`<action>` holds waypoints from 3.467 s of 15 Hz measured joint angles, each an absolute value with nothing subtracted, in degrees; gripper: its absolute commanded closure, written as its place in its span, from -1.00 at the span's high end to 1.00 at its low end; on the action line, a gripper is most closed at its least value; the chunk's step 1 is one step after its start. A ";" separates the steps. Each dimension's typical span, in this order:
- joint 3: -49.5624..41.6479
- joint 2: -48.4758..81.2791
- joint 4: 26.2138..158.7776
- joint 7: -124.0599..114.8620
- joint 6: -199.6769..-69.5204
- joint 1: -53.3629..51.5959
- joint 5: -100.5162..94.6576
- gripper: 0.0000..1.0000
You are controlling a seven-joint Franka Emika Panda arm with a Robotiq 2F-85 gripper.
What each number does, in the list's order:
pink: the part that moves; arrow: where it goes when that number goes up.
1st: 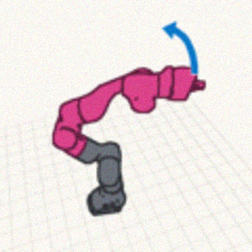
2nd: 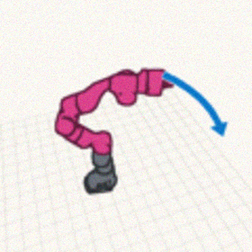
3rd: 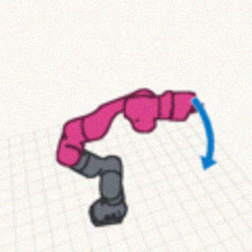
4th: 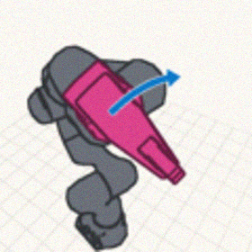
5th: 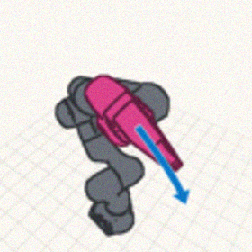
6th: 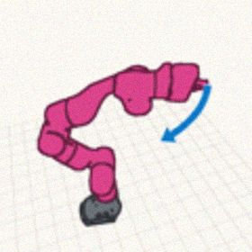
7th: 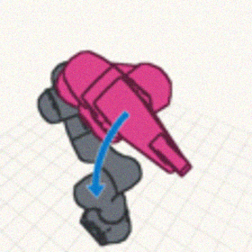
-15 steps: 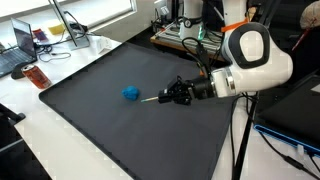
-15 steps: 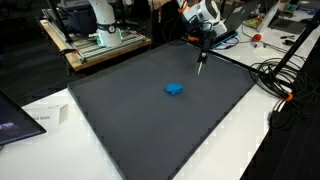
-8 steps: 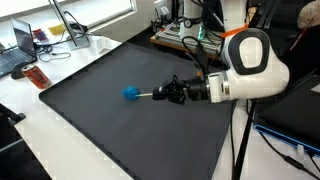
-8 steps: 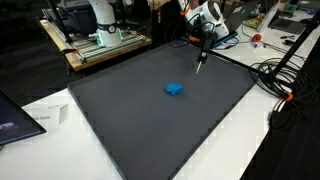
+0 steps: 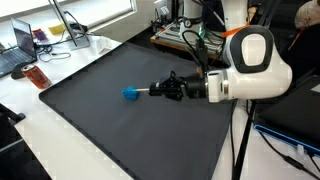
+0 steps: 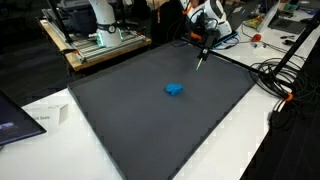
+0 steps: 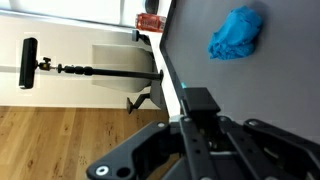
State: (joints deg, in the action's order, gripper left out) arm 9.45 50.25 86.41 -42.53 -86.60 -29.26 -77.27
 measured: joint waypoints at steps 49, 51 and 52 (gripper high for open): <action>2.51 21.67 111.76 -0.94 -132.58 -3.46 -15.93 -0.94; 2.17 22.48 111.85 -0.94 -134.19 -3.46 -15.93 -0.94; 1.98 22.87 111.87 -0.94 -134.83 -3.46 -15.93 -0.94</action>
